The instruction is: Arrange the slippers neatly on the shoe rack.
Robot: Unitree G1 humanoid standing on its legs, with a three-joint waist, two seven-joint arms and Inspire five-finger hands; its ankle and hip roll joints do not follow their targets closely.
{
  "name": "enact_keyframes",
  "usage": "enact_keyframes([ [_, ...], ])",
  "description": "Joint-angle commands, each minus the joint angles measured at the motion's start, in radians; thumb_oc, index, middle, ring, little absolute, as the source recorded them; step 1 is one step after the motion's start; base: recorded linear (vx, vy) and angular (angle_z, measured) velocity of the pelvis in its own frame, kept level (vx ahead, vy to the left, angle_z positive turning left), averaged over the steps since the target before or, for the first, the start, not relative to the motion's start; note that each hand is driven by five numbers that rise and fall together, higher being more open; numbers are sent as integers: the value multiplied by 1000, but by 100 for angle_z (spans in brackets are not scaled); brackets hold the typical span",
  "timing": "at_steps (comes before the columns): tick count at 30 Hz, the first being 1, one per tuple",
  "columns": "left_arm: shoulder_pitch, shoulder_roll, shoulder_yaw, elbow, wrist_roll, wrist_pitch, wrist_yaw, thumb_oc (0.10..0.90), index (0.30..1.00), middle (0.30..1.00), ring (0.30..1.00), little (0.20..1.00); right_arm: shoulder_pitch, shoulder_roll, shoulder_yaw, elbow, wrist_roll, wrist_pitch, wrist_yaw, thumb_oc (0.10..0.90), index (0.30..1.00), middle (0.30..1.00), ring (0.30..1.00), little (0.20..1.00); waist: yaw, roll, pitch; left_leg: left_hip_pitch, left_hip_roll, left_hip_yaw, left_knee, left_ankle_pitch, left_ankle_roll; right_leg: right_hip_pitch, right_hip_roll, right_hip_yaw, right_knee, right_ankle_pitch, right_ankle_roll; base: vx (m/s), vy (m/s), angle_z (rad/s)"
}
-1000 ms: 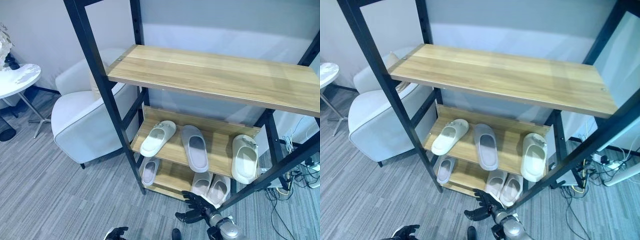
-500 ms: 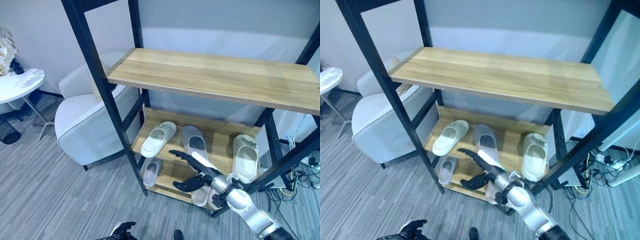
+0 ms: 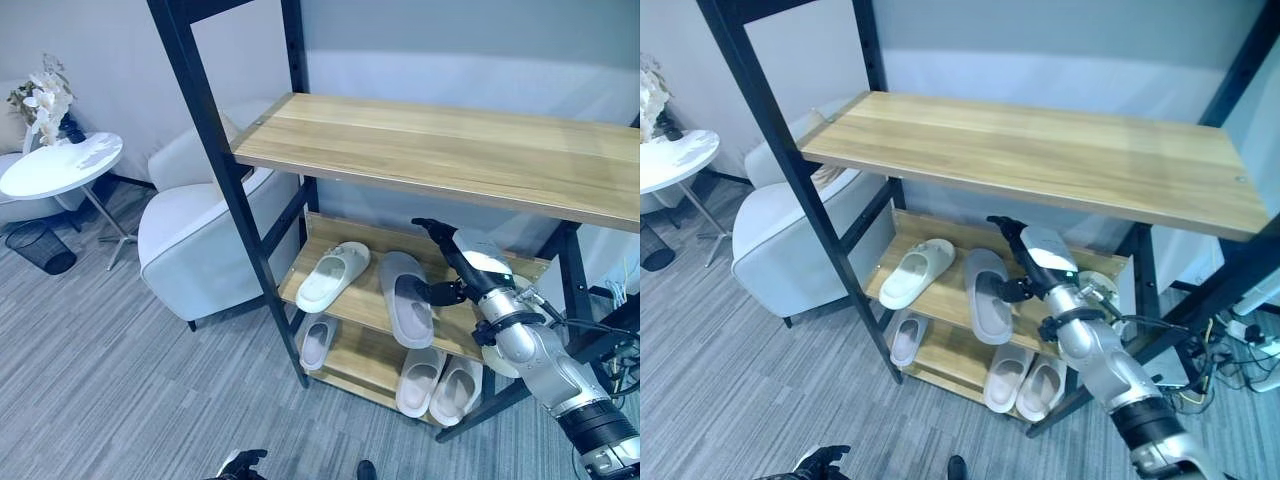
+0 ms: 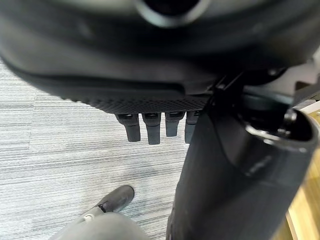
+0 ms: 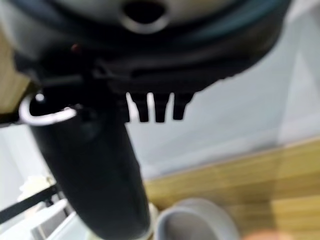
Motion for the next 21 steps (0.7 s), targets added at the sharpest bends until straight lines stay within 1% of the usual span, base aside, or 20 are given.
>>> enact_keyframes([
  [1, -12, 38, -4, 61, -15, -23, 22, 800, 900, 900, 900, 900, -106, 29, -82, 3, 40, -31, -79, 800, 900, 900, 900, 900, 10, -83, -29, -31, -65, 25, 4, -39, 9, 91, -49, -4, 5, -166, 94, 18, -22, 7],
  [2, -7, 37, -12, 54, -21, -28, 24, 800, 900, 900, 900, 900, -114, 32, -80, 44, 76, -36, -79, 800, 900, 900, 900, 900, 11, -78, -24, -35, -66, 24, 4, -37, 8, 88, -49, -6, 5, -165, 94, 18, -22, 4],
  [4, -5, 37, -16, 57, -22, -27, 24, 800, 900, 900, 900, 900, -117, 33, -77, 56, 101, -38, -71, 800, 900, 900, 900, 900, 13, -74, -20, -38, -68, 22, 4, -36, 7, 86, -49, -8, 5, -165, 95, 23, -15, 4],
  [5, -5, 37, -16, 57, -22, -27, 24, 800, 900, 900, 900, 900, -117, 33, -77, 56, 101, -38, -71, 800, 900, 900, 900, 900, 13, -74, -20, -39, -68, 22, 4, -36, 7, 86, -49, -8, 5, -165, 95, 38, -2, 8],
  [7, 6, 36, -13, 61, -23, -27, 22, 800, 900, 900, 900, 900, -117, 32, -75, 75, 121, -42, -68, 800, 900, 900, 900, 900, 19, -66, -15, -45, -68, 17, 4, -36, 6, 80, -49, -14, 5, -166, 95, 40, 2, 9],
  [11, 11, 36, -9, 64, -25, -27, 24, 800, 900, 900, 900, 900, -117, 36, -76, 90, 132, -43, -75, 800, 900, 900, 900, 900, 19, -62, -10, -50, -67, 15, 4, -35, 4, 74, -50, -16, 5, -166, 96, 4, 0, 1],
  [16, 15, 43, 11, 72, -40, -24, 39, 800, 900, 900, 900, 900, -112, 45, -87, 142, 139, -24, -99, 800, 900, 900, 900, 900, 22, -52, 5, -78, -69, 9, 4, -29, 2, 47, -51, -23, 5, -165, 95, 0, 0, 0],
  [19, 15, 42, 10, 70, -44, -26, 43, 800, 900, 900, 900, 900, -113, 45, -90, 156, 144, -22, -105, 800, 900, 900, 900, 900, 23, -51, 7, -82, -70, 6, 4, -28, 2, 44, -51, -26, 5, -165, 95, 0, 0, 0],
  [20, 16, 40, 8, 69, -50, -28, 46, 800, 900, 900, 900, 900, -121, 56, -95, 184, 179, -25, -117, 800, 900, 900, 900, 900, 26, -47, 12, -94, -71, 5, 4, -26, 0, 34, -52, -28, 5, -164, 95, 0, 0, 0],
  [21, 15, 41, 5, 67, -54, -29, 46, 800, 900, 900, 900, 900, -128, 55, -95, 192, 187, -25, -123, 800, 900, 900, 900, 900, 27, -45, 13, -99, -72, 4, 4, -25, 0, 27, -52, -30, 5, -163, 95, 0, 0, 0],
])
